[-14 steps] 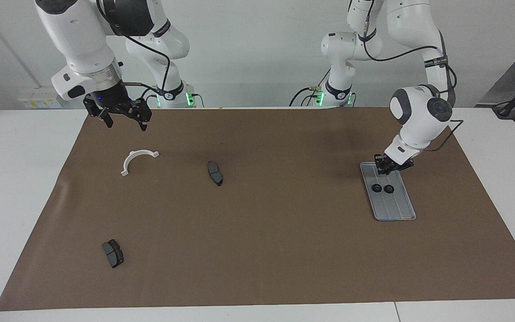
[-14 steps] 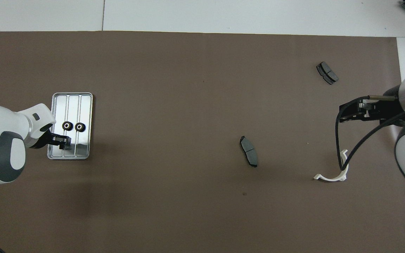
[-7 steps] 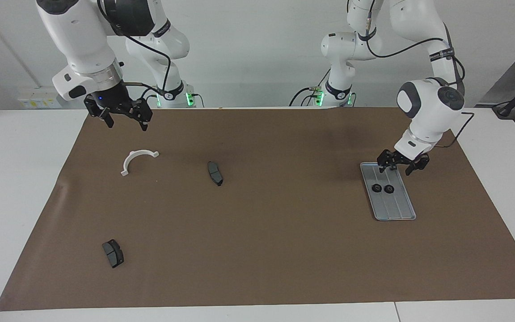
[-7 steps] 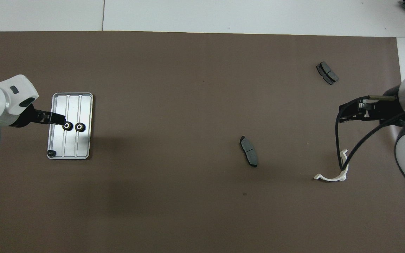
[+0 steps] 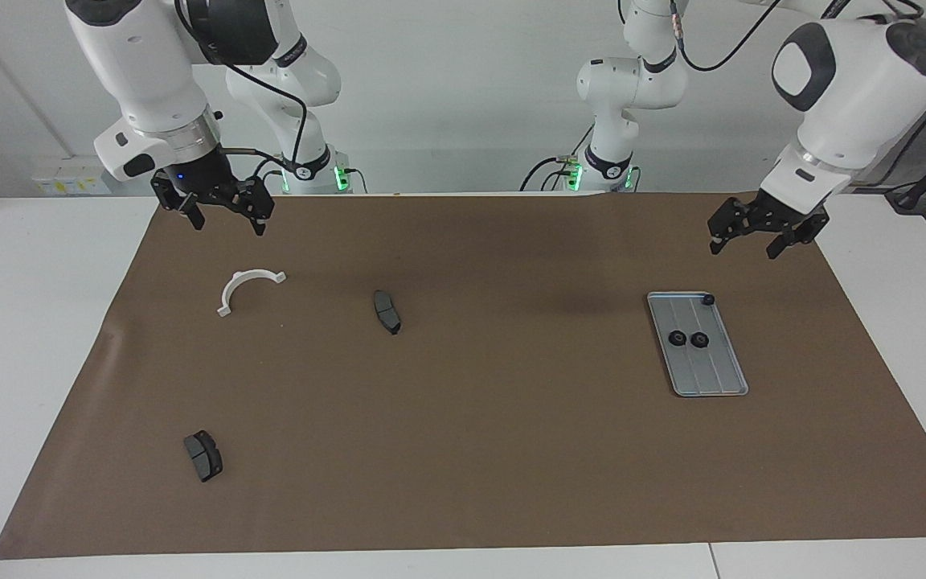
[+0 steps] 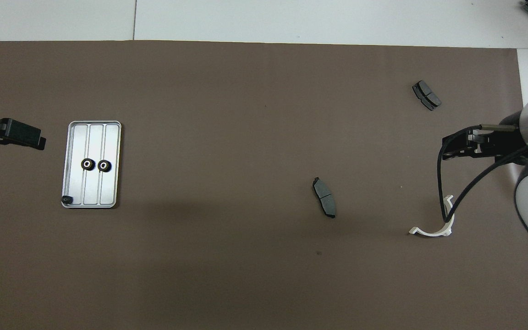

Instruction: Pick bearing gear from pile to tray

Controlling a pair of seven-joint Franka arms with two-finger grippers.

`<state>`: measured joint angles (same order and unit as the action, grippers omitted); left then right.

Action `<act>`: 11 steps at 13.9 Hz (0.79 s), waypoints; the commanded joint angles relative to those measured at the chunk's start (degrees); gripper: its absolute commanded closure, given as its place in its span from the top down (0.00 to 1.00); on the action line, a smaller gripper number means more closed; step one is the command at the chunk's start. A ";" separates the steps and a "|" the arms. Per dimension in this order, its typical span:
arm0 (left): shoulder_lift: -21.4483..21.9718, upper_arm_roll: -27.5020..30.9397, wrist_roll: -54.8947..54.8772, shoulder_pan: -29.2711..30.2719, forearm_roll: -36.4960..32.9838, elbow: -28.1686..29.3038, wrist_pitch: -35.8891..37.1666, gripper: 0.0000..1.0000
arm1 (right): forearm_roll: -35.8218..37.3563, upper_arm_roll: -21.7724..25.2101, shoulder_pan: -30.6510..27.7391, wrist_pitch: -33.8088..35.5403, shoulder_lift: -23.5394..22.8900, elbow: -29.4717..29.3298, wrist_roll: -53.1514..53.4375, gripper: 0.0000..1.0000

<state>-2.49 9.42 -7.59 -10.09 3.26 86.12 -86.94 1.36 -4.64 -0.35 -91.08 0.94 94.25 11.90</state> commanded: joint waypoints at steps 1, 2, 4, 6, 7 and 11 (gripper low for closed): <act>0.10 0.42 0.83 -0.28 -0.53 -3.86 4.58 1.00 | -1.28 -0.20 -0.61 -1.03 1.17 1.38 0.32 1.00; 1.33 0.25 0.74 -0.28 -0.53 -3.68 4.15 1.00 | -1.28 -0.28 -0.61 -1.11 1.08 1.38 0.32 1.00; 2.48 0.25 0.39 -0.19 -0.71 -2.37 3.71 1.00 | -1.28 -0.28 -0.61 -1.11 1.08 1.38 0.23 1.00; 3.97 0.25 0.56 -0.19 -0.71 1.13 0.30 1.00 | -1.19 -0.28 -0.26 -1.29 1.08 1.29 0.40 1.00; 5.20 0.25 0.65 -0.19 -0.71 4.11 -2.77 1.00 | -1.10 -0.28 -0.17 -1.29 1.08 1.29 0.84 1.00; 8.19 0.25 2.05 -0.02 -0.97 10.81 -8.24 1.00 | -0.31 -0.28 -0.44 -3.31 0.55 0.68 0.76 1.00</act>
<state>2.02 9.62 -7.00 -10.05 3.19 91.74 -92.02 1.36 -4.68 -0.33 -93.16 0.94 94.25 11.90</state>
